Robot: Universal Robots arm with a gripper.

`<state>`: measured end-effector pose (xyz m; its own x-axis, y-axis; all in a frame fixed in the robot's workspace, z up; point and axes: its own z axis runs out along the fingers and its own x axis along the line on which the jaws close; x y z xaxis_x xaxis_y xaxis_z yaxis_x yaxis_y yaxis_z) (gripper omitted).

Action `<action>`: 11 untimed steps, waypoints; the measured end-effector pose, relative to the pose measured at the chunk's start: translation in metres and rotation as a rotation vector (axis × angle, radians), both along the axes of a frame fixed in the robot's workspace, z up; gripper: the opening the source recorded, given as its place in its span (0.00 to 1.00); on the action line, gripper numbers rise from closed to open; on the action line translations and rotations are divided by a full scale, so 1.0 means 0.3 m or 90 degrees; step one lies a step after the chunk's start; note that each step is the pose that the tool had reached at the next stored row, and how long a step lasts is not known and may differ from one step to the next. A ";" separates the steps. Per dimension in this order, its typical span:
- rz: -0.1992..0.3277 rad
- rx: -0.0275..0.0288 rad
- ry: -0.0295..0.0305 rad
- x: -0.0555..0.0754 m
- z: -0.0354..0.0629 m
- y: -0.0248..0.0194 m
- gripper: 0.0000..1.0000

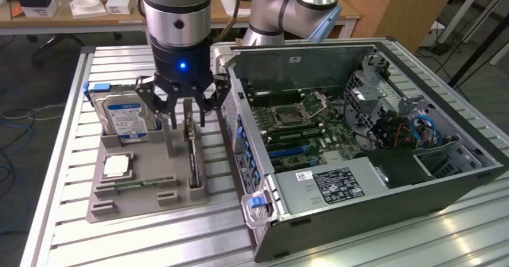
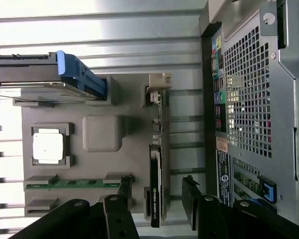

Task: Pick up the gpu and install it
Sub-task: 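Pick up the gpu and move the gpu toward the slot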

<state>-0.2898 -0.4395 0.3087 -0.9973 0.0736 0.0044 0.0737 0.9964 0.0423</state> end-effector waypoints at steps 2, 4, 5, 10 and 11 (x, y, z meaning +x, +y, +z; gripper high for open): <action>0.000 0.0000 0.0000 0.002 -0.002 -0.002 0.53; 0.000 0.0000 0.0000 0.003 -0.003 -0.003 0.53; 0.000 -0.0002 0.0000 0.003 -0.003 -0.003 0.53; 0.000 -0.0002 0.0000 0.003 -0.010 -0.017 0.53; 0.000 -0.0001 0.0000 0.003 -0.012 -0.019 0.53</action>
